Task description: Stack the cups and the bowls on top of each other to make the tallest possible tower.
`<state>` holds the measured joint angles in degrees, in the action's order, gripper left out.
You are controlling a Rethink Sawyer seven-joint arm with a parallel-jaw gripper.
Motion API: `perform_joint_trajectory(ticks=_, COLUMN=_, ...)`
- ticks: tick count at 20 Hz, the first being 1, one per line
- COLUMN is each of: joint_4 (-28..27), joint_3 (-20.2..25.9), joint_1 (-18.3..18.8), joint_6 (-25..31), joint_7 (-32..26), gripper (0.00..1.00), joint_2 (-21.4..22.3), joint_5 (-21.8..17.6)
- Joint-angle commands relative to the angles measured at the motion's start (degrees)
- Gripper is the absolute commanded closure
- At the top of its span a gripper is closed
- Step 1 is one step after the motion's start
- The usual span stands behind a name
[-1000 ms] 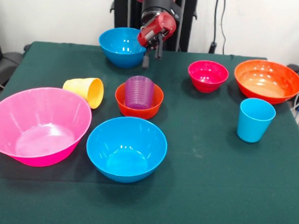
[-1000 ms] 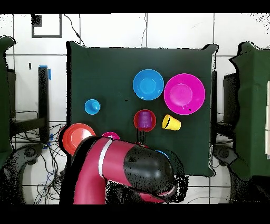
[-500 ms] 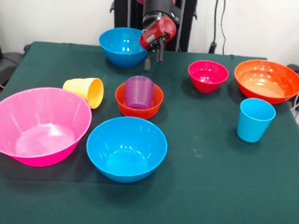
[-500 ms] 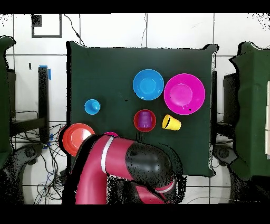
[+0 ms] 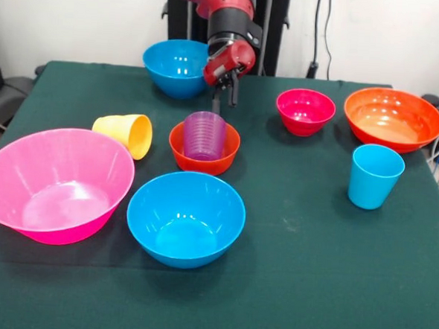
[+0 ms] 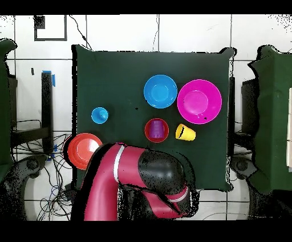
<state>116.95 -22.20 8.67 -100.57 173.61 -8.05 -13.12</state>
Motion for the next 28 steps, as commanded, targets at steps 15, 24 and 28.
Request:
perform_joint_trajectory(ticks=15, joint_4=-13.2, joint_3=7.8, joint_1=1.3, joint_6=8.3, joint_7=2.5, gripper=0.0, joint_2=-3.0, joint_5=2.3)
perform_joint_trajectory(ticks=24, joint_4=-10.8, joint_3=7.1, joint_1=0.5, joint_6=13.6, joint_7=3.2, gripper=0.0, joint_2=3.4, joint_5=0.5)
perform_joint_trajectory(ticks=28, joint_4=-14.2, joint_3=8.5, joint_1=0.8, joint_6=14.3, joint_7=2.9, gripper=0.0, joint_2=1.3, joint_5=1.4)
